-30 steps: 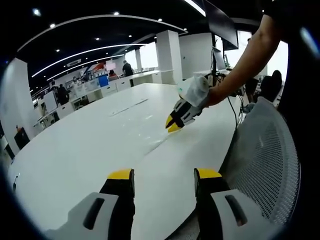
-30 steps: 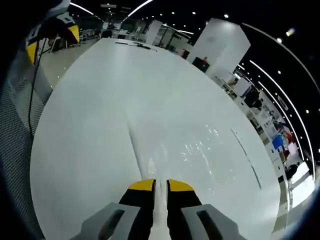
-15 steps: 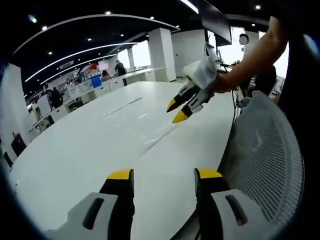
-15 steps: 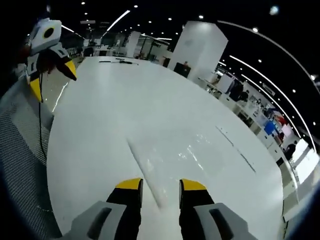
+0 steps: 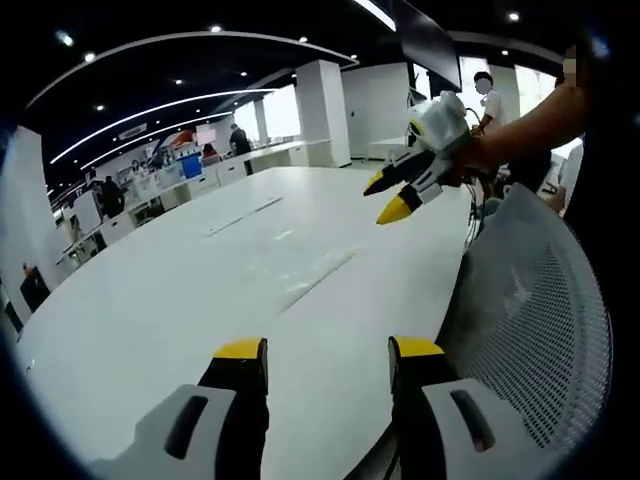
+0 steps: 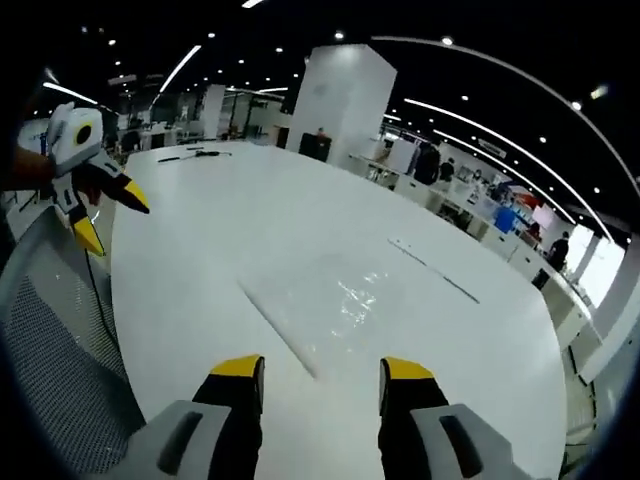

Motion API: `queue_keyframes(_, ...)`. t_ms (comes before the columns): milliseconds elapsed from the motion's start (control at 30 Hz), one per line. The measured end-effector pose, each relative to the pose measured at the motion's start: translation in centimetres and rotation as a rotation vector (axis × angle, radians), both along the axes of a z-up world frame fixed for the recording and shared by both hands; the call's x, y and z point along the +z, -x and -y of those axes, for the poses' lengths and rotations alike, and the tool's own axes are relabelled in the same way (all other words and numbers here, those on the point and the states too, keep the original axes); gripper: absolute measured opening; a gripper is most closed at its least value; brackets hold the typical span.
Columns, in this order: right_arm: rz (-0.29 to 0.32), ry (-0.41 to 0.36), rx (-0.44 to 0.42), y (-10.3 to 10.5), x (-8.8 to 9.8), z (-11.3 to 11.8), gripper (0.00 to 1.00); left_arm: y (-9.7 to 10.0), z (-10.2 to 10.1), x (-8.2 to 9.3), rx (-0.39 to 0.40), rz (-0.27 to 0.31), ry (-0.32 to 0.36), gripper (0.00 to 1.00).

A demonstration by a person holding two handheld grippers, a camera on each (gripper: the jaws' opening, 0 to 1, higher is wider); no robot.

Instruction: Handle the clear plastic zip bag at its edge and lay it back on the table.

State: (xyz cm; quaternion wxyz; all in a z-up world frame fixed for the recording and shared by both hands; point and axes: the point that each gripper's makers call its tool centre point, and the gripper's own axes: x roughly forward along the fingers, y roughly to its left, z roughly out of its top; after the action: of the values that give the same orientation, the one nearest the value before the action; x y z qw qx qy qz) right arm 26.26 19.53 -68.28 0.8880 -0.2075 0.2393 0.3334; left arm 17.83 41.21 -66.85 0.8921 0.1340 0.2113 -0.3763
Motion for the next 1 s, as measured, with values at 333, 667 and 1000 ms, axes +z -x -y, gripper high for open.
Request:
queue_keyframes(333,-0.015,-0.029,-0.063,3.1,1.2,2.3,0.57,0.1,0.4,0.8,-0.013,0.025,0.016,0.49)
queue_keyframes(667,-0.002,-0.064,-0.104,5.7,0.8,4.0,0.71,0.5,0.9,0.8,-0.004,0.019,0.044,0.58)
queue_keyframes(1000,0.030,-0.091,-0.104,7.5,0.1,3.4,0.88,1.4,1.3,-0.2,0.014,0.013,0.046,0.71)
